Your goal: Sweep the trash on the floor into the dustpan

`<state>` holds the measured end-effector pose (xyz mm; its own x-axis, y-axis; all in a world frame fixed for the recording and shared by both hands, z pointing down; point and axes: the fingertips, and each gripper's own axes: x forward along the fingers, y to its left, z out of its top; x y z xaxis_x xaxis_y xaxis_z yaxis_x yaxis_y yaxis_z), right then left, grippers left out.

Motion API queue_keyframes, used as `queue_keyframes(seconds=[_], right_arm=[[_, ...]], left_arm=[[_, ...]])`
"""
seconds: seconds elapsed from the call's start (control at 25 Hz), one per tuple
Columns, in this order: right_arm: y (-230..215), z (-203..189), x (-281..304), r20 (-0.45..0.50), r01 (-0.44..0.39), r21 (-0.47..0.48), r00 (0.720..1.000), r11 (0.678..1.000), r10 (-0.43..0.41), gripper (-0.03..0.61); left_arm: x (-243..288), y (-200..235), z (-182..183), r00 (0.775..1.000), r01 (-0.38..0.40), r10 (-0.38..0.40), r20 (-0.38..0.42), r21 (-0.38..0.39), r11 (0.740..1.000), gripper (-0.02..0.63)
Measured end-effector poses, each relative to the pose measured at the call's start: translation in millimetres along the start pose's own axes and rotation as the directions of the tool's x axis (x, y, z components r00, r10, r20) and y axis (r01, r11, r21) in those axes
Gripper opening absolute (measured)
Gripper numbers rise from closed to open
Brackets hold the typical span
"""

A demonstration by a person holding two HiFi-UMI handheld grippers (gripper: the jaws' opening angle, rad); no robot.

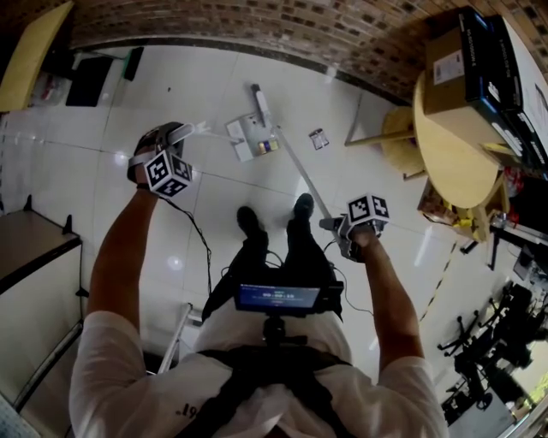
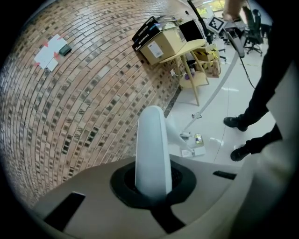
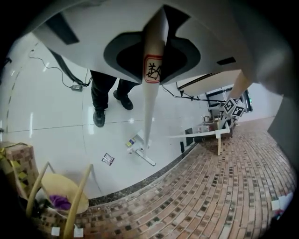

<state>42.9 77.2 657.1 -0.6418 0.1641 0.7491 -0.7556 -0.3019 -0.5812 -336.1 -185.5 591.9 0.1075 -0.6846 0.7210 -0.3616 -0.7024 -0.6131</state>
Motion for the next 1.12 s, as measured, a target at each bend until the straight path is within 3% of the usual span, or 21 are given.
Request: queue_keyframes(seconds=[0.16,0.32,0.44,0.52,0.68,0.84,1.12], right_arm=[[-18,0,-12,0.025,0.107,-0.058,0.994,0.993,-0.106,0.074],[-43,2,-20,0.027,0.299,-0.142,0.954,0.944,-0.298,0.074],[-49,-7,-11,-0.019,0.331,-0.142,0.942,0.933,-0.336,0.074],[-45,-17,-1,-0.052,0.297,-0.125,0.951,0.947,-0.306,0.074],[-26,-37,19,-0.081,0.161,-0.071,0.983,0.984,-0.167,0.074],[-3,-46,29,-0.085,0.033,-0.035,0.996,0.999,-0.036,0.074],[-4,-41,4,-0.012,0.014,-0.049,1.000,0.999,-0.015,0.074]], left_arm=[[-2,-4,-3,1.000,0.024,-0.024,-0.001,-0.007,1.000,0.000],[-2,-7,2,0.999,0.041,-0.041,0.008,-0.013,0.999,0.000],[-4,-11,5,0.998,0.054,-0.053,0.016,-0.019,0.998,0.000],[-5,-12,6,0.998,0.059,-0.059,0.019,-0.020,0.998,0.000],[-7,-15,5,0.997,0.070,-0.070,0.025,-0.026,0.997,0.000],[-10,-17,7,0.996,0.085,-0.083,0.044,-0.040,0.996,0.000],[-17,-18,13,0.994,0.078,-0.072,0.079,-0.072,0.994,0.000]])
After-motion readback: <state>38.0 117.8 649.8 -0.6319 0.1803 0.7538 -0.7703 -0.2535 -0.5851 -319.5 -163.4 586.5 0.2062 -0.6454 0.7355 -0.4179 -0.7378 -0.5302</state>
